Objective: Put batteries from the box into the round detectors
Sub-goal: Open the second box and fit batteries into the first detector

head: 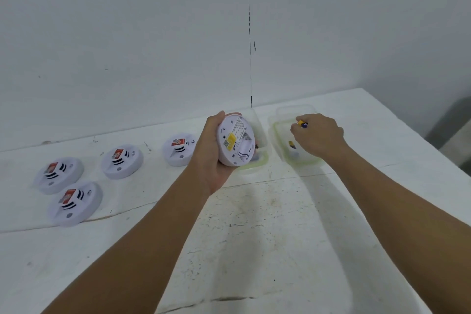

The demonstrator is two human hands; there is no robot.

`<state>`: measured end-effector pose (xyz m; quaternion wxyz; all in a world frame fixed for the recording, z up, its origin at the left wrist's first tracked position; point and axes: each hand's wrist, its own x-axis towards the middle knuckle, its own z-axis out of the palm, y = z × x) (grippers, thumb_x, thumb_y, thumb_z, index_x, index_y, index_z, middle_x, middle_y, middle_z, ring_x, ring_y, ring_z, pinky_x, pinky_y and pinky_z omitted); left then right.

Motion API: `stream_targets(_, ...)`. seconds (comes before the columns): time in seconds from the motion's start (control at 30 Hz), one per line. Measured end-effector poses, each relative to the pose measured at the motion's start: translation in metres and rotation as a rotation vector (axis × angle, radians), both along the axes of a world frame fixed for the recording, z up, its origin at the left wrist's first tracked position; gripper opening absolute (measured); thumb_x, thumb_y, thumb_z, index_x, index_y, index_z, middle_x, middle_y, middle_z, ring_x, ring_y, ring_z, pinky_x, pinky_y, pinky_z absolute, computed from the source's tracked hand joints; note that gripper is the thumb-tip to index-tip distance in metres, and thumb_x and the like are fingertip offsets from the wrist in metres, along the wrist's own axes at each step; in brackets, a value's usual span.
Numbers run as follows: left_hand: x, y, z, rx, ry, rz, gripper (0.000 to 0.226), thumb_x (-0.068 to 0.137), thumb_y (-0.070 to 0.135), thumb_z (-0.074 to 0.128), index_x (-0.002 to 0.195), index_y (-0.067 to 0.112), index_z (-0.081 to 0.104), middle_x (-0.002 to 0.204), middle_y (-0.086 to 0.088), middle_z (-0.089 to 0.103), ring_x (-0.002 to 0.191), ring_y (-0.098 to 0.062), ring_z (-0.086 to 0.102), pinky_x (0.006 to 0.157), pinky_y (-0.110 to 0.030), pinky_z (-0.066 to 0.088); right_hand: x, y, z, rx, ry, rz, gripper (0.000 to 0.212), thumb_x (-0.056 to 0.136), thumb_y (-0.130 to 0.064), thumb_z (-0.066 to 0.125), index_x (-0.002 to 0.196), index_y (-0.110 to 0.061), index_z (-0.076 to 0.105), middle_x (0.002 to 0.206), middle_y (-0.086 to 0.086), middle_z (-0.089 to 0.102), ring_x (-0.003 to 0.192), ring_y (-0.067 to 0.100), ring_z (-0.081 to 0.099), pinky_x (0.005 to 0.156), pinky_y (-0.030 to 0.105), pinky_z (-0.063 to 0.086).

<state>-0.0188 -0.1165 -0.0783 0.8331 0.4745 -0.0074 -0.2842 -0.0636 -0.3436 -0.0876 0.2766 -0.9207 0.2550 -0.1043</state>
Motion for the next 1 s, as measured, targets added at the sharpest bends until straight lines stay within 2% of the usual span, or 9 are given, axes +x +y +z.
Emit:
stream_targets(0.07,0.002,0.002,-0.001,0.001,0.000,0.010,0.035,0.101,0.047,0.054,0.108,0.019,0.074,0.110,-0.007,0.075,0.093,-0.026,0.074,0.082,-0.043,0.062,0.003,0.001,0.002,-0.037,0.041,0.019,0.020,0.092,-0.022,0.048,0.074,-0.019,0.041,0.062,-0.007,0.049,0.068,0.021,0.046,0.074,0.037,0.028)
stream_targets(0.17,0.005,0.005,-0.004,0.001,0.002,0.021,0.036,0.102,0.048,0.053,0.107,0.020,0.075,0.111,-0.007,0.075,0.102,-0.027,0.071,0.100,-0.047,0.055,0.007,0.002,0.001,-0.079,0.136,0.041,0.022,0.092,-0.027,0.047,0.075,-0.016,0.041,0.072,-0.001,0.049,0.072,0.024,0.047,0.077,0.039,0.028)
stream_targets(0.3,0.008,0.010,-0.005,-0.016,0.008,0.028,0.037,0.101,0.049,0.052,0.106,0.020,0.076,0.110,-0.007,0.076,0.103,-0.027,0.070,0.104,-0.047,0.052,0.006,0.006,0.003,-0.062,0.143,0.040,0.018,0.096,-0.019,0.040,0.082,-0.011,0.049,0.078,0.002,0.057,0.089,0.031,0.056,0.080,0.040,0.031)
stream_targets(0.37,0.009,0.014,-0.006,-0.037,0.011,0.032,0.037,0.101,0.048,0.053,0.105,0.020,0.077,0.109,-0.008,0.076,0.103,-0.027,0.070,0.105,-0.048,0.051,0.003,0.010,0.005,-0.055,0.083,0.025,0.023,0.098,-0.013,0.039,0.099,-0.004,0.060,0.090,0.004,0.068,0.104,0.036,0.060,0.087,0.041,0.036)
stream_targets(0.43,0.011,0.019,-0.007,-0.055,0.014,0.044,0.037,0.101,0.048,0.053,0.104,0.020,0.077,0.109,-0.008,0.076,0.104,-0.028,0.069,0.106,-0.048,0.051,0.001,0.016,0.007,-0.008,0.014,-0.001,0.039,0.099,-0.012,0.040,0.129,-0.002,0.063,0.114,0.010,0.073,0.120,0.035,0.059,0.102,0.042,0.037)
stream_targets(0.53,0.014,0.028,-0.009,-0.072,0.023,0.045,0.037,0.100,0.048,0.054,0.105,0.020,0.076,0.112,-0.009,0.074,0.110,-0.030,0.066,0.111,-0.051,0.047,0.003,0.021,0.006,0.021,-0.057,0.021,0.047,0.099,-0.021,0.041,0.144,-0.018,0.057,0.114,0.005,0.074,0.122,0.027,0.058,0.110,0.045,0.037)
stream_targets(0.7,0.022,0.047,-0.017,-0.082,0.033,0.077,0.040,0.097,0.050,0.058,0.118,0.018,0.071,0.126,-0.013,0.068,0.127,-0.038,0.060,0.110,-0.055,0.047,0.012,0.041,0.011,0.002,-0.157,0.149,0.035,0.102,-0.027,0.051,0.133,-0.022,0.065,0.106,-0.007,0.068,0.112,0.023,0.061,0.106,0.048,0.044)
stream_targets(0.87,0.023,0.061,-0.017,-0.071,0.052,0.087,0.037,0.098,0.050,0.055,0.108,0.019,0.073,0.120,-0.011,0.069,0.113,-0.034,0.064,0.102,-0.048,0.053,0.025,0.060,0.014,-0.107,-0.088,0.264,0.023,0.102,-0.030,0.056,0.119,-0.031,0.071,0.108,-0.011,0.070,0.109,0.016,0.059,0.101,0.042,0.044)
stream_targets(1.0,0.022,0.068,-0.017,-0.044,0.063,0.093,0.038,0.099,0.050,0.053,0.108,0.019,0.073,0.117,-0.010,0.071,0.116,-0.036,0.062,0.103,-0.049,0.052,0.040,0.070,0.013,-0.184,0.037,0.316,0.021,0.099,-0.026,0.057,0.102,-0.038,0.074,0.098,-0.017,0.065,0.104,0.014,0.059,0.087,0.036,0.035)
